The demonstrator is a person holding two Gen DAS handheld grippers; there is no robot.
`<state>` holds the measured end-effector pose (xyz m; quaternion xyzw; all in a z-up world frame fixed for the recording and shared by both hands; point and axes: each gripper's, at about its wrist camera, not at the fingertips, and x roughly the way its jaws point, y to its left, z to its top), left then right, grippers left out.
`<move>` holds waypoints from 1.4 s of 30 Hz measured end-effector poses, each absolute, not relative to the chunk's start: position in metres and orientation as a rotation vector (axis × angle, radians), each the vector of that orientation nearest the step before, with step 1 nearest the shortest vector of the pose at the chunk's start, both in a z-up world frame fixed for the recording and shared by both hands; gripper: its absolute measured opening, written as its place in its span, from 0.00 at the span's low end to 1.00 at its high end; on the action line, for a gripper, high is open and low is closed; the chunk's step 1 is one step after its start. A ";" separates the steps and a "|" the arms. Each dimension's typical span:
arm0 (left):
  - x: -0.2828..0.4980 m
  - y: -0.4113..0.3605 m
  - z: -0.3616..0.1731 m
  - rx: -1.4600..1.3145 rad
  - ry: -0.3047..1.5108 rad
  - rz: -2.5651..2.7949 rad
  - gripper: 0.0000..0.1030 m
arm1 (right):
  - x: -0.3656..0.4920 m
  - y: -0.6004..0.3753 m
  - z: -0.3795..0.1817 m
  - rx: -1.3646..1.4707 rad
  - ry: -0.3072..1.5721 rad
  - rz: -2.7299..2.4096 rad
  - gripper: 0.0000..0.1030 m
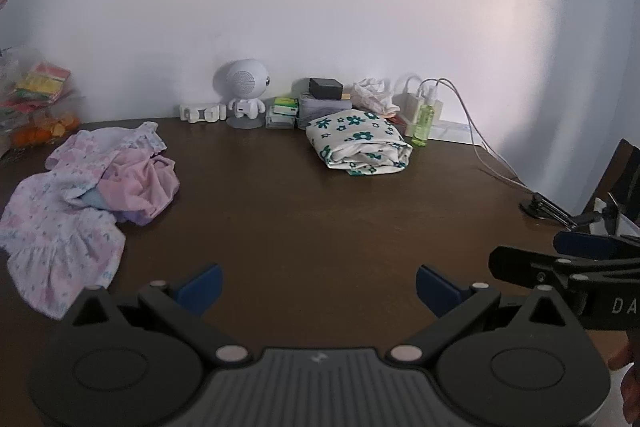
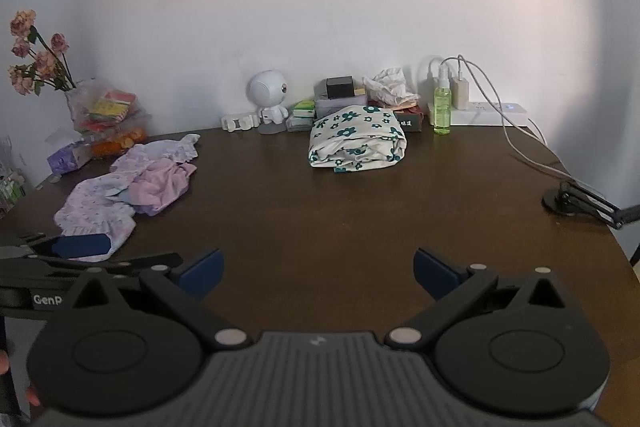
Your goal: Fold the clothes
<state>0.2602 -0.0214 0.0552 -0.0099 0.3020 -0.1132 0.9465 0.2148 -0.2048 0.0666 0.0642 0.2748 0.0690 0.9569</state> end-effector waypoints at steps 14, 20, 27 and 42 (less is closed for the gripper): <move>0.161 -0.007 0.054 0.013 0.618 -0.243 1.00 | 0.116 -0.182 0.068 0.119 0.556 0.159 1.00; 0.130 0.006 0.052 -0.006 0.643 -0.263 1.00 | 0.083 -0.170 0.065 0.096 0.578 0.183 1.00; 0.089 0.011 0.050 0.017 0.622 -0.202 1.00 | 0.048 -0.157 0.063 0.097 0.602 0.204 1.00; 0.038 0.026 0.061 0.021 0.609 -0.037 1.00 | 0.008 -0.145 0.067 0.132 0.644 0.186 1.00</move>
